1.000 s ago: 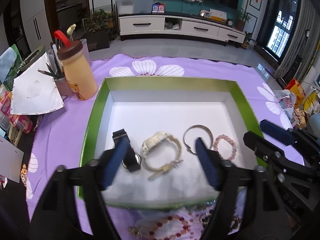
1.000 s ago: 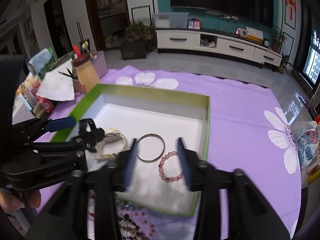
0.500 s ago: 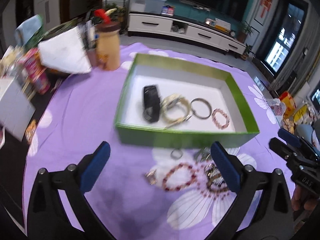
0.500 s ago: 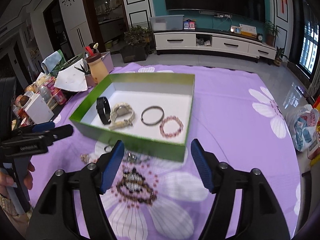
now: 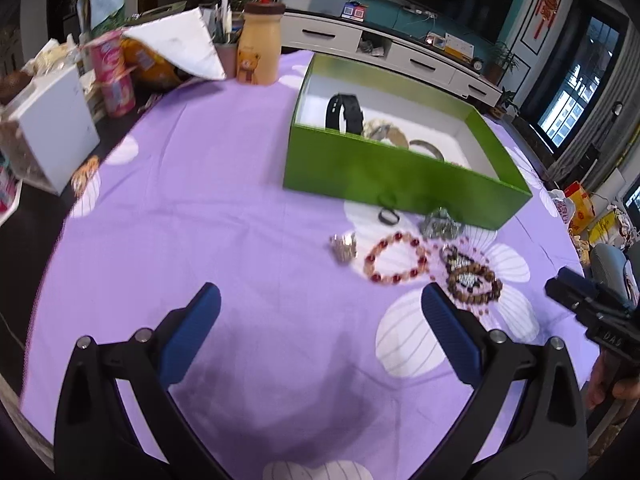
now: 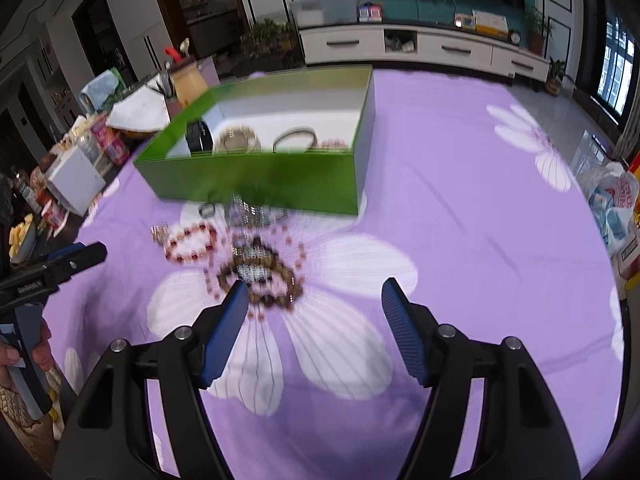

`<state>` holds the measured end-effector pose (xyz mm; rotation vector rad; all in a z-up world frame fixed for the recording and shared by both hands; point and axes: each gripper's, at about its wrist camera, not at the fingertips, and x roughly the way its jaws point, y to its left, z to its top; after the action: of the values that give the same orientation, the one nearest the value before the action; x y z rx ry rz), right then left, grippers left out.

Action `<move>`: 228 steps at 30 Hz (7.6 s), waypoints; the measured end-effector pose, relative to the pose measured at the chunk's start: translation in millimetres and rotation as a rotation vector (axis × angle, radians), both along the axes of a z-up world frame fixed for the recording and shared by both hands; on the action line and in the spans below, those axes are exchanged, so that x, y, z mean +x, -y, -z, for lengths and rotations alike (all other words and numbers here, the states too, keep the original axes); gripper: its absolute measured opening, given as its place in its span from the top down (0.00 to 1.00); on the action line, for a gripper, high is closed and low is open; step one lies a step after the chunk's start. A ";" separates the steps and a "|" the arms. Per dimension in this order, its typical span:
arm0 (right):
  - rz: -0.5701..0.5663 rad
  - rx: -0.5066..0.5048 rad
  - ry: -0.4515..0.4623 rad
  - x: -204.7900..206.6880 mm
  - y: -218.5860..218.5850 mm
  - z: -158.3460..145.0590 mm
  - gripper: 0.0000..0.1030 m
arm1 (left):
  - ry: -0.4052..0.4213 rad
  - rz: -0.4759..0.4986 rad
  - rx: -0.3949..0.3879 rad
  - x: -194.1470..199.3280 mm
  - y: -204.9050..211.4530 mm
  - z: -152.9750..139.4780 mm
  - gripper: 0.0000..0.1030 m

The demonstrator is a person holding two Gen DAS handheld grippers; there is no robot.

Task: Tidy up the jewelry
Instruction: 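Move both tools back toward the remaining jewelry, then grasp the small silver charm with the left tool while the right tool grasps the brown wooden bead bracelet, then carry the silver charm and brown bead bracelet over the green box, then open the left tool over the box while the right tool releases the bead bracelet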

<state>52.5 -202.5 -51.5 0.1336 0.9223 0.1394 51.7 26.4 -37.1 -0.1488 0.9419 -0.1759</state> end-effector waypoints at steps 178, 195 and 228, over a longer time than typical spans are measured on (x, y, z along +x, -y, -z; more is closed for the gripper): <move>-0.127 -0.091 0.066 221.9 -47.3 -31.5 0.89 | -0.076 0.071 0.097 238.9 84.4 -2.5 0.87; -0.115 -0.077 -0.016 232.9 -45.7 -12.8 0.89 | -0.105 0.104 0.171 242.3 91.9 11.3 0.87; -0.068 -0.032 0.015 205.9 -27.3 -33.3 0.72 | -0.031 0.104 0.169 217.5 95.7 -15.8 0.35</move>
<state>258.4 -175.2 -18.2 0.0716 0.9141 0.1885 269.2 -69.3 -21.3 0.0540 0.9922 -0.1897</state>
